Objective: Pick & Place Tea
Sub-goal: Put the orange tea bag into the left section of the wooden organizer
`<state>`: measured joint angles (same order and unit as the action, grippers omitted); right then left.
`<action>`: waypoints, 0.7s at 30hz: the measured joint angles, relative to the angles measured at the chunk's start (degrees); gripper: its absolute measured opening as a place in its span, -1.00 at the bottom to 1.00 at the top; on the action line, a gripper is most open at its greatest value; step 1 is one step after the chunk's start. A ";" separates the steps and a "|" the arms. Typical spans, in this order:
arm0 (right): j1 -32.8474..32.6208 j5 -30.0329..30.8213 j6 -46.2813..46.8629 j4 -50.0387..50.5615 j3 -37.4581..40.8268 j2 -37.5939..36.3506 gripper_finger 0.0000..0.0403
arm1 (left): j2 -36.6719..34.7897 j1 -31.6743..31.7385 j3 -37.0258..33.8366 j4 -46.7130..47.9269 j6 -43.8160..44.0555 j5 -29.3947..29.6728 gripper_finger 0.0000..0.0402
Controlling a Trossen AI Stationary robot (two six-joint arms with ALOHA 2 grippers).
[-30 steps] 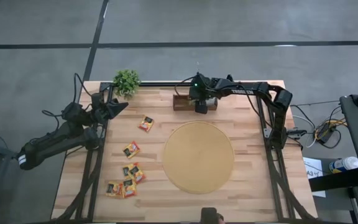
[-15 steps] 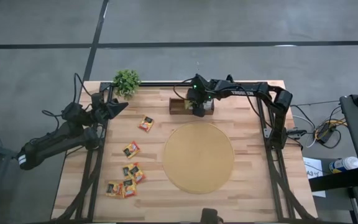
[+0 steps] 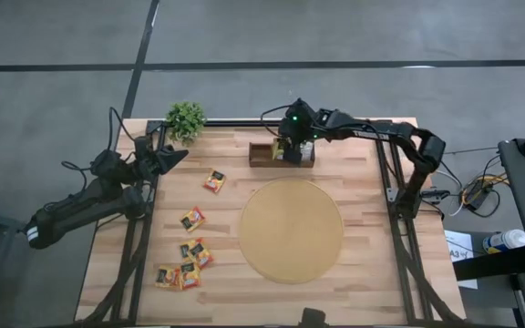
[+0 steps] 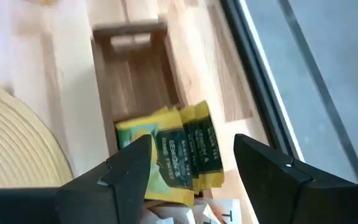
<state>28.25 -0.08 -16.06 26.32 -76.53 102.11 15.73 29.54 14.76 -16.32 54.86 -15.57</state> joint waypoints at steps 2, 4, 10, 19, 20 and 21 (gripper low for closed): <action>0.00 -0.92 1.75 -0.28 0.00 -1.27 0.12 | 0.00 0.00 0.00 0.07 1.08 0.02 -1.00; -0.04 -2.00 3.54 -0.37 0.00 -2.44 0.12 | 0.00 0.00 0.00 0.20 1.83 0.02 -1.00; -0.28 -6.28 9.39 -0.54 0.51 -5.82 0.12 | 0.04 0.00 0.00 0.22 2.13 0.02 -1.00; -1.01 -8.86 16.72 -1.39 4.52 -14.59 0.11 | 0.04 0.00 0.00 0.44 4.85 -0.90 -1.00; -1.05 -9.66 17.52 -2.41 5.45 -15.84 0.10 | 0.04 0.00 0.00 0.44 5.26 -1.16 -1.00; -1.03 -10.44 18.42 -3.52 6.51 -17.30 0.09 | 0.04 0.00 0.00 0.45 5.52 -1.43 -1.00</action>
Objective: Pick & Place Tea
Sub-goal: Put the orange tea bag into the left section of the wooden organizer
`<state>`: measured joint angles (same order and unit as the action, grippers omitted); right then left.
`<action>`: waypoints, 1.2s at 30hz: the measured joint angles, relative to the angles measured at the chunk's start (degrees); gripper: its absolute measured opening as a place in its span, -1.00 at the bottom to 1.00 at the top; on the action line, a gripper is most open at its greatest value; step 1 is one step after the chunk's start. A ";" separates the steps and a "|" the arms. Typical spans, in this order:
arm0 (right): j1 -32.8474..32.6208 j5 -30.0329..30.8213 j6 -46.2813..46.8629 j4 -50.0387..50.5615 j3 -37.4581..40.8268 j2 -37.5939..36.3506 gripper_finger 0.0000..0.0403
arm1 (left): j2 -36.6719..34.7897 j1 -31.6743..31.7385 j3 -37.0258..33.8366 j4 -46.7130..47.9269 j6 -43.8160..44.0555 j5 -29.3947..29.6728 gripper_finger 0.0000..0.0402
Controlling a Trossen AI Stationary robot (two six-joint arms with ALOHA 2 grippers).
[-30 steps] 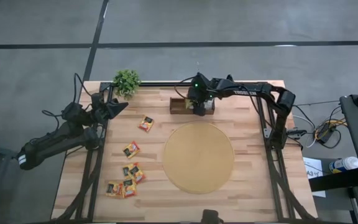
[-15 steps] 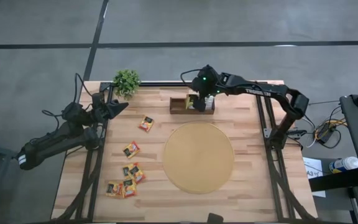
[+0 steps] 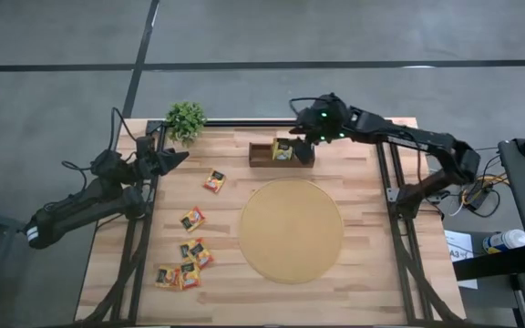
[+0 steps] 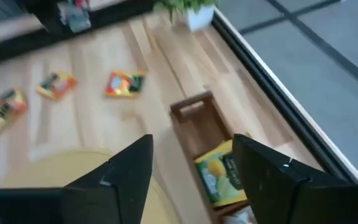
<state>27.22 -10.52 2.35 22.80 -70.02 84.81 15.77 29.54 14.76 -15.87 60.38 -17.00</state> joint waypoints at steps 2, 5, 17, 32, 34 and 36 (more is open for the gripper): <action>-0.11 -0.60 1.88 -2.08 2.57 -2.92 0.04 | 0.00 0.00 0.00 -0.01 0.11 -0.04 -1.00; -0.39 -0.67 4.70 -6.62 7.50 -7.88 -0.06 | 0.00 0.00 0.00 -0.02 0.13 -0.06 -1.00; -2.07 -1.90 17.86 -21.45 26.89 -27.83 -0.69 | 0.00 -0.01 0.00 -0.16 1.27 -0.08 -1.00; -14.13 -0.27 18.71 -31.16 38.18 -42.63 -0.96 | 0.02 0.00 0.00 -1.12 2.59 -0.47 -1.00; -15.44 0.35 18.71 -35.46 40.83 -44.43 -0.96 | 0.02 0.00 0.00 -1.26 1.94 -1.34 -1.00; -16.45 0.39 19.18 -40.86 43.70 -46.14 -0.96 | 0.02 -0.02 0.00 -1.18 1.26 -2.31 -1.00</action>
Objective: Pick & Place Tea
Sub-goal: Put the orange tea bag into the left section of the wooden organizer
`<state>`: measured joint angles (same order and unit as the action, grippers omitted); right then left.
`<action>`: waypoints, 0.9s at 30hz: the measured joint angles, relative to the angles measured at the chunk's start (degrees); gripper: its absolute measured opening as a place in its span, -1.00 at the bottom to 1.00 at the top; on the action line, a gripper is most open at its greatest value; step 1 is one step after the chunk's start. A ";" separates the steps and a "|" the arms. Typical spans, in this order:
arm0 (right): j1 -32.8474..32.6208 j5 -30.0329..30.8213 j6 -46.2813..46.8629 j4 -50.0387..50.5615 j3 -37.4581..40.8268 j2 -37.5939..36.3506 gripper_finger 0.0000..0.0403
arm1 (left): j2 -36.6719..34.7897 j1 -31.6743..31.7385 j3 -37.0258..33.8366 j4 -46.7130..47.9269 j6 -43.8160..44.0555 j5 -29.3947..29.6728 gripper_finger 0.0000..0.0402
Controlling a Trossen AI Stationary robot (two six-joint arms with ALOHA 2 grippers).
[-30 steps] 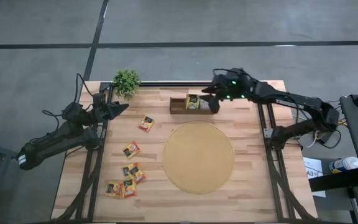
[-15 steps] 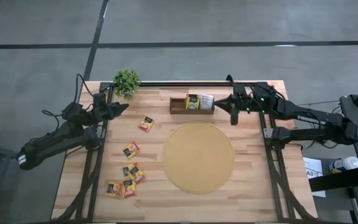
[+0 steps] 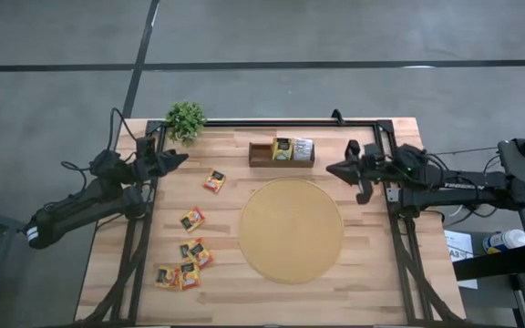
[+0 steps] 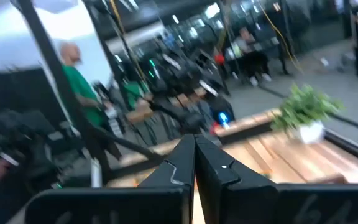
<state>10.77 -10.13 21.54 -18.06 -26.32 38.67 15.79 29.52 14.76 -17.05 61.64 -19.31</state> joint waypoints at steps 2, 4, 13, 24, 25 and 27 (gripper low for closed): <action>-0.81 -0.01 0.96 -4.94 2.81 -1.78 -0.96 | 0.00 0.02 0.00 -0.03 -0.09 -0.41 -1.00; -1.48 0.02 1.07 -7.94 5.42 -3.89 -0.96 | 0.00 0.02 0.00 -0.03 -0.49 -0.87 -1.00; -3.89 8.44 0.83 -13.70 13.88 -17.00 -0.96 | 0.00 0.00 0.00 -0.03 -0.21 -2.73 -1.00; -5.28 13.47 -3.80 -13.62 17.55 -29.73 -0.96 | 0.00 0.00 0.00 -0.01 -0.02 -2.75 -1.00; -5.28 13.61 -4.42 -13.55 17.87 -30.55 -0.96 | 0.00 0.00 0.00 -0.01 0.11 -2.75 -1.00; -5.28 13.62 -4.97 -13.44 18.55 -32.21 -0.96 | 0.00 0.00 0.00 -0.01 0.40 -2.75 -1.00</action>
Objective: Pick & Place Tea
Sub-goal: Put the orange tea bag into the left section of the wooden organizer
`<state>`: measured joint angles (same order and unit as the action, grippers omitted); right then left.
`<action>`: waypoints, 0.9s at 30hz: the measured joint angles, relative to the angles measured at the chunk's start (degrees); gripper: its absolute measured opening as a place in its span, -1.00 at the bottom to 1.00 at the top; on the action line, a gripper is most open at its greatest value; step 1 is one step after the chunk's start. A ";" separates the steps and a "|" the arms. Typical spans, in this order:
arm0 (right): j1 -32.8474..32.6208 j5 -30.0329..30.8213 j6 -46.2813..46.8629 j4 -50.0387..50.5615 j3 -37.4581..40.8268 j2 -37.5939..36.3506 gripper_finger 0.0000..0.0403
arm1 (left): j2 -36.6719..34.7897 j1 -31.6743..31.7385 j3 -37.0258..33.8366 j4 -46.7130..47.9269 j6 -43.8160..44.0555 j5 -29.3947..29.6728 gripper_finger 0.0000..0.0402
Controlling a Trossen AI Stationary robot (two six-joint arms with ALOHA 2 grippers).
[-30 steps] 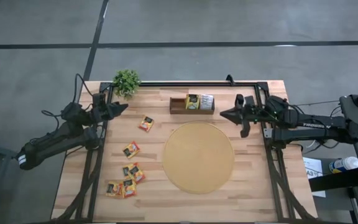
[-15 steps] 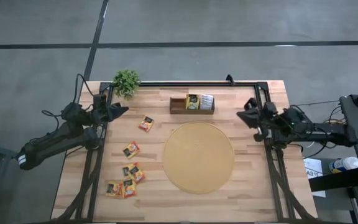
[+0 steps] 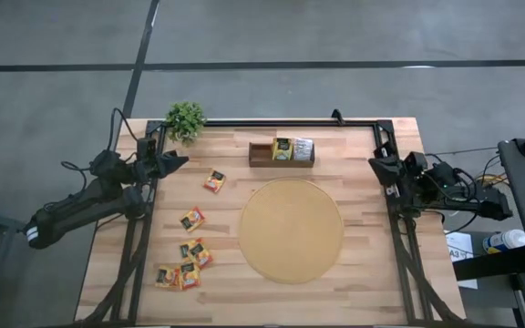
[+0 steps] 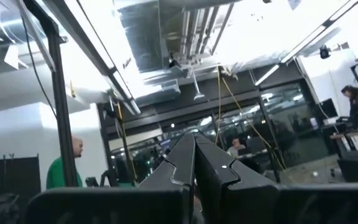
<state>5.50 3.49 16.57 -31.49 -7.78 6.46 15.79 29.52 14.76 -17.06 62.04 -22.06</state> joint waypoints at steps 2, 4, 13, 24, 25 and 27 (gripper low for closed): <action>0.00 0.00 -0.05 0.14 0.87 -1.70 -0.96 | 0.00 -0.02 0.00 -0.01 0.02 0.00 -1.00; 0.00 0.02 0.07 1.81 1.59 -3.62 -0.96 | 0.00 -0.02 0.00 0.00 0.26 0.00 -1.00; 0.02 0.37 -0.23 5.60 2.48 -6.43 -0.96 | -0.02 -0.04 0.00 -0.04 0.89 0.02 -1.00; 0.02 0.33 -0.77 8.68 2.48 -6.09 -0.96 | -0.02 -0.04 0.00 -0.02 0.62 0.02 -1.00; 0.02 0.31 -1.14 9.09 2.48 -5.94 -0.96 | -0.02 -0.04 0.00 -0.02 0.61 0.02 -1.00; 0.02 0.11 -1.56 11.10 2.45 -5.62 -0.96 | -0.02 -0.04 0.00 -0.02 0.61 0.02 -1.00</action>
<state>5.52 3.60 15.01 -20.39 -5.32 0.84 15.77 29.47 14.76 -17.08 62.65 -22.04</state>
